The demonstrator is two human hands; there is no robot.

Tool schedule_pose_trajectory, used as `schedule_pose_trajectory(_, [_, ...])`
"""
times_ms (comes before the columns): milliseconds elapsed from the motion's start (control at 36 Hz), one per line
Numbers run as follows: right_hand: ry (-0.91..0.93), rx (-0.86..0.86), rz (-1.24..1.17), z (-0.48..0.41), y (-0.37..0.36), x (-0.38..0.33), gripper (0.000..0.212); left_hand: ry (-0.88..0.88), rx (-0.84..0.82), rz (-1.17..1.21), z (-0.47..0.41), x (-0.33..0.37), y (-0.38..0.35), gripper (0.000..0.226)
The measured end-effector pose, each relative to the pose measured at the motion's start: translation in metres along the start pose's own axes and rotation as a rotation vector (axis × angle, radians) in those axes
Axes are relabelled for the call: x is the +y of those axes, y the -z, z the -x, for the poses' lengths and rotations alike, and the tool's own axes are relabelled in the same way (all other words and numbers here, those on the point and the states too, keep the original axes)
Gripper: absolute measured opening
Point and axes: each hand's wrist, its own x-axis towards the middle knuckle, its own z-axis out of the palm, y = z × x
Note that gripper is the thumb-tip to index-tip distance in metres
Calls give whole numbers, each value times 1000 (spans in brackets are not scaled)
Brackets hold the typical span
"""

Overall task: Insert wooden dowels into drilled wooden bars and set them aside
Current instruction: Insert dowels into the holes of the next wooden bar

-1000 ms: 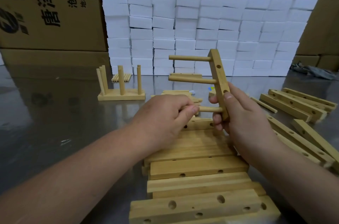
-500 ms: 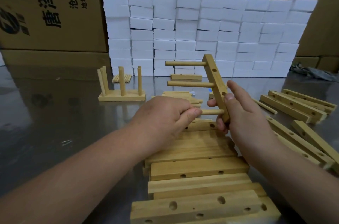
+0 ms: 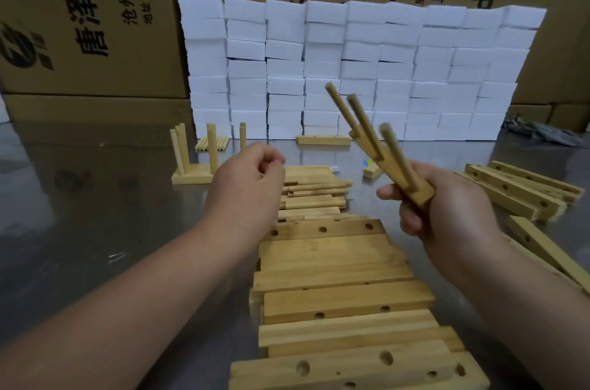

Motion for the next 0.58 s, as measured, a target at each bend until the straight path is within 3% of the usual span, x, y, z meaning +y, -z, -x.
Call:
schedule_pose_trajectory(139, [-10, -92, -36, 0, 4, 0, 32, 124, -88, 80, -8, -7, 1, 33])
schedule_pose_trajectory(333, [-99, -281, -18, 0, 7, -2, 33, 73, -318, 129, -8, -4, 3, 61])
schedule_pose_trajectory(389, [-124, -314, -18, 1, 6, -2, 34, 71, -345, 143, -7, -4, 4, 58])
schedule_pose_trajectory(500, [-178, -336, -78, 0, 6, -4, 40, 77, -339, 127, -9, -7, 6, 24])
schedule_pose_trajectory(583, [-243, -338, -151, 0, 6, -4, 53, 75, -358, 148, -12, -8, 10, 21])
